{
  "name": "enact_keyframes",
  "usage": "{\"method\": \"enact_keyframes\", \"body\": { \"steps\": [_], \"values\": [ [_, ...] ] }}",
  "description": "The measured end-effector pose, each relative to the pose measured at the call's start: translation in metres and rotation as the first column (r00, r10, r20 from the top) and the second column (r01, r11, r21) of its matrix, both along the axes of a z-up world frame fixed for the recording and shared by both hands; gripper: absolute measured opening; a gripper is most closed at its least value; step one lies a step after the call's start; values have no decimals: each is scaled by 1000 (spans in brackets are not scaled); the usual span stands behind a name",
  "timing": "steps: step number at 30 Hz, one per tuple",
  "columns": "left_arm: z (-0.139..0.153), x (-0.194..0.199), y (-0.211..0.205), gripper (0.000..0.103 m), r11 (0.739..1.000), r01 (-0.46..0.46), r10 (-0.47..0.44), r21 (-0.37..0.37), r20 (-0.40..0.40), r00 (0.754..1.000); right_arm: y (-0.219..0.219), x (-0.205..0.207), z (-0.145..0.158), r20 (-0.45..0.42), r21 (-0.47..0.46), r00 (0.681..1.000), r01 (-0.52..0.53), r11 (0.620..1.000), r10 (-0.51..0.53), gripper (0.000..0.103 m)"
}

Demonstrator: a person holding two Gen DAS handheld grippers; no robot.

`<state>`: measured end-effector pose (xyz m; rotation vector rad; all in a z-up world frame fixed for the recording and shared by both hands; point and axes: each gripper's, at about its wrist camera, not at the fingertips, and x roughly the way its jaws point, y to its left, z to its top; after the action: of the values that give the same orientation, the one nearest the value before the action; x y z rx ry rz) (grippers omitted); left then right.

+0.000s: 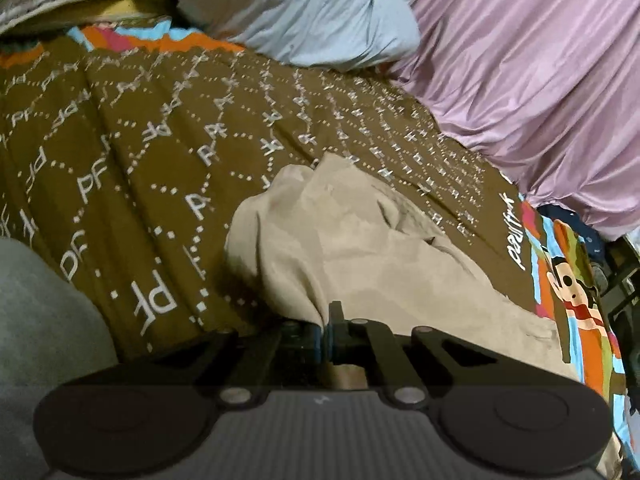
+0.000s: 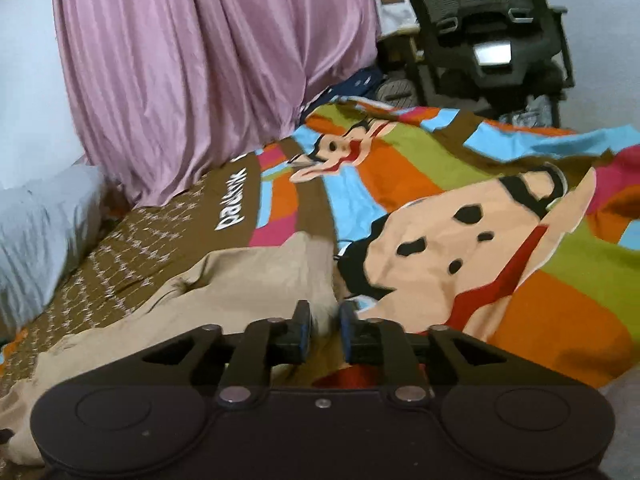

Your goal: Fold large clothes

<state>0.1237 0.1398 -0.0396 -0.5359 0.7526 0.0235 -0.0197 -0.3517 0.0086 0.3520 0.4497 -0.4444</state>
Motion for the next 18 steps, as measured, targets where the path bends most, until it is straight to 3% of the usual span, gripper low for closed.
{"method": "enact_keyframes", "body": {
  "steps": [3, 5, 7, 11, 13, 15, 18],
  "values": [
    [5, -1, -7, 3, 999, 12, -13, 34, 44, 999, 24, 6, 9, 27, -207, 999, -37, 978, 43, 30],
    [13, -1, -13, 3, 997, 30, -36, 67, 81, 996, 47, 17, 14, 37, -318, 987, -138, 938, 157, 35],
    [27, -1, -26, 2, 988, 63, -80, 141, 115, 990, 71, 40, 11, 5, -370, 948, -294, 881, 318, 35],
    [60, -2, -52, 2, 957, 117, -166, 266, 170, 971, 110, 88, -13, -90, -353, 813, -566, 745, 575, 29],
    [77, 0, -69, 2, 940, 148, -212, 306, 186, 959, 125, 106, -30, -144, -301, 758, -646, 702, 636, 23],
    [97, 4, -89, 2, 922, 196, -275, 335, 206, 939, 130, 120, -52, -197, -203, 716, -698, 687, 669, 18],
    [126, 5, -128, 1, 872, 279, -396, 403, 243, 886, 123, 120, -72, -176, -123, 715, -698, 706, 676, 18]
  ]
}}
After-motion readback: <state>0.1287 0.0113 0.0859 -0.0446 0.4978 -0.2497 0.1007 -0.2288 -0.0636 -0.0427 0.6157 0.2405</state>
